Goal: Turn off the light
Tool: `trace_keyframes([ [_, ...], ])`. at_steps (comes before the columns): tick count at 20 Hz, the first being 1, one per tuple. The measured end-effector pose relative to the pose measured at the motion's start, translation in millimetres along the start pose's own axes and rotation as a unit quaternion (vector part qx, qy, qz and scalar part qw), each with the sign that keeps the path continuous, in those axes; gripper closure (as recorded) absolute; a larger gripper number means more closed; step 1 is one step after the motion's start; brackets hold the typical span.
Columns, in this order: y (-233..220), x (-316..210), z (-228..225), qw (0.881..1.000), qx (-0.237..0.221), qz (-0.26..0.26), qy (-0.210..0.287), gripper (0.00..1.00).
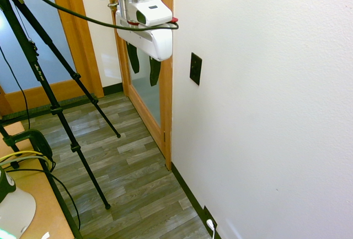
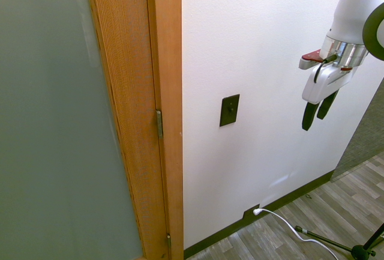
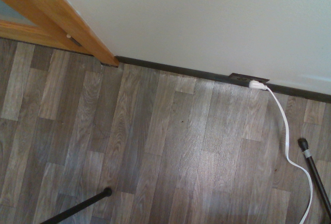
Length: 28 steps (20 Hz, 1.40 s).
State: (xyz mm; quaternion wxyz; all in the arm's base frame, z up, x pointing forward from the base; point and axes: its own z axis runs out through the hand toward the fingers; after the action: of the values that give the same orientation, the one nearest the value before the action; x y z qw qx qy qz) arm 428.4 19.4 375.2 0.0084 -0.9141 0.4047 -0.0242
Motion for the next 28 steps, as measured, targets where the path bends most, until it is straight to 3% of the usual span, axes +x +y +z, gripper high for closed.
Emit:
trace_keyframes([
  [5, -10, 3, 1, 1.000, 0.014, -0.005, 0.013, 0.00],
  [16, -124, 45, 73, 0.992, 0.094, 0.008, 0.087, 0.00],
  [17, -131, 47, 81, 0.991, 0.100, 0.014, 0.093, 1.00],
  [28, -143, 54, 84, 0.970, 0.155, 0.072, 0.175, 1.00],
])
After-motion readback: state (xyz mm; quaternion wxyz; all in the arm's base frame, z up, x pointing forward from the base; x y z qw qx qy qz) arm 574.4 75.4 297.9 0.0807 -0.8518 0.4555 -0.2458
